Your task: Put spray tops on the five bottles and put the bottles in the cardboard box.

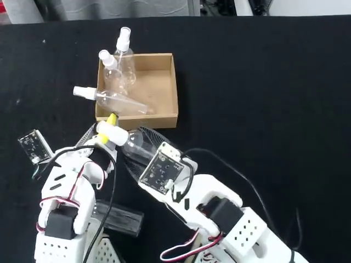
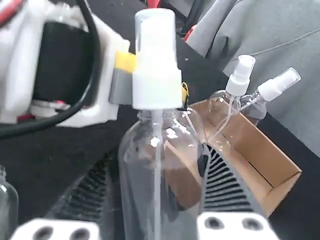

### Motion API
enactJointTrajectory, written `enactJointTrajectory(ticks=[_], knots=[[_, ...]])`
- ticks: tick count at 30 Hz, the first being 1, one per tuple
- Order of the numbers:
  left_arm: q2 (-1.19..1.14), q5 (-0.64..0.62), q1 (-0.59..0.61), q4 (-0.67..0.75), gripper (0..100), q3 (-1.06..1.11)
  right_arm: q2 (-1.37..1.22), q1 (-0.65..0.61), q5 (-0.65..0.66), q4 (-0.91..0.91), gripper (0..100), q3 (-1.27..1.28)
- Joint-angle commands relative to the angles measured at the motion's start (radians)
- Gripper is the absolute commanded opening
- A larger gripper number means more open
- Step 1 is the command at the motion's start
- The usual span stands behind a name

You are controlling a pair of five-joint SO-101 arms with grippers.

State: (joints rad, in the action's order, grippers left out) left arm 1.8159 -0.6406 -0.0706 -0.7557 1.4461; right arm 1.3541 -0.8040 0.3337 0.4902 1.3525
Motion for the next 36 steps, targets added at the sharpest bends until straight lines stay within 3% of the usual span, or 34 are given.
enactJointTrajectory(ticks=[1,22,36], knots=[[0.011,0.009,-0.004,-0.003,16,-0.064,0.028,0.021,0.021,0.012,11.3,0.005],[0.009,0.017,-0.131,-0.003,16,-0.071,0.028,0.091,0.046,0.006,11.3,0.019],[0.011,0.011,-0.082,0.006,16,-0.082,0.028,0.091,0.046,0.008,11.3,0.035]])
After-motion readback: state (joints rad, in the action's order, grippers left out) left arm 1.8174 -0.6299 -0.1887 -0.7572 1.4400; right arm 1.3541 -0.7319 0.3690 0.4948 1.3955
